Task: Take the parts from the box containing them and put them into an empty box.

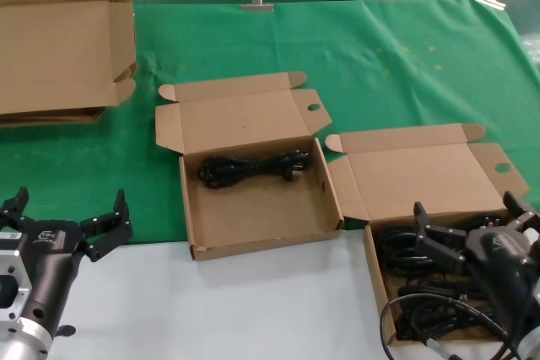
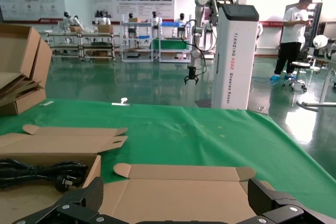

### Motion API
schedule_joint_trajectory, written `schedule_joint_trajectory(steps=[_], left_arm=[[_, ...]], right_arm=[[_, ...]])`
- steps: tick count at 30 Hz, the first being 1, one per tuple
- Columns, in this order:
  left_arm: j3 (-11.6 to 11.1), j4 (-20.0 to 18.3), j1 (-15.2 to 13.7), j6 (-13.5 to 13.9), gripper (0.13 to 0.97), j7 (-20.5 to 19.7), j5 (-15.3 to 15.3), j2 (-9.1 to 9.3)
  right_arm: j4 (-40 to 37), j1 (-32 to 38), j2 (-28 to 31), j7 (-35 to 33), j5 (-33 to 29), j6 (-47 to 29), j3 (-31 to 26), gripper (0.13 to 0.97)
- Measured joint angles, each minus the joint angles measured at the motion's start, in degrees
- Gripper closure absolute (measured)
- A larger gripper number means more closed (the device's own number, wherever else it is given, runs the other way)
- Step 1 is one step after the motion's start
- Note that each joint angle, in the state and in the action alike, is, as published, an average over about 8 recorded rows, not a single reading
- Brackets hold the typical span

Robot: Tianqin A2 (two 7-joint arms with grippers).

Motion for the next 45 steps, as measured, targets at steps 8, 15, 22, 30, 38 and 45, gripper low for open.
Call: schedule_joint_trajectory(steps=[8,15,22,30,38,45], left_arm=[[0.00,0.00,0.00,0.00,0.132,0.01,0.00,0.00],[0.00,0.00,0.00,0.00,0.132,0.01,0.00,0.00],[0.00,0.00,0.00,0.00,0.132,0.01,0.00,0.00],[0.00,0.00,0.00,0.00,0.132,0.01,0.00,0.00],[0.00,0.00,0.00,0.00,0.132,0.01,0.00,0.00],[0.00,0.00,0.00,0.00,0.132,0.02,0.00,0.00]], right_arm=[[0.00,0.00,0.00,0.00,0.00,0.00,0.00,0.129],[0.00,0.00,0.00,0.00,0.00,0.00,0.00,0.129],[0.00,0.00,0.00,0.00,0.00,0.00,0.00,0.129],[0.00,0.00,0.00,0.00,0.00,0.00,0.00,0.129],[0.00,0.00,0.00,0.00,0.00,0.00,0.00,0.129],[0.00,0.00,0.00,0.00,0.00,0.00,0.00,0.129]])
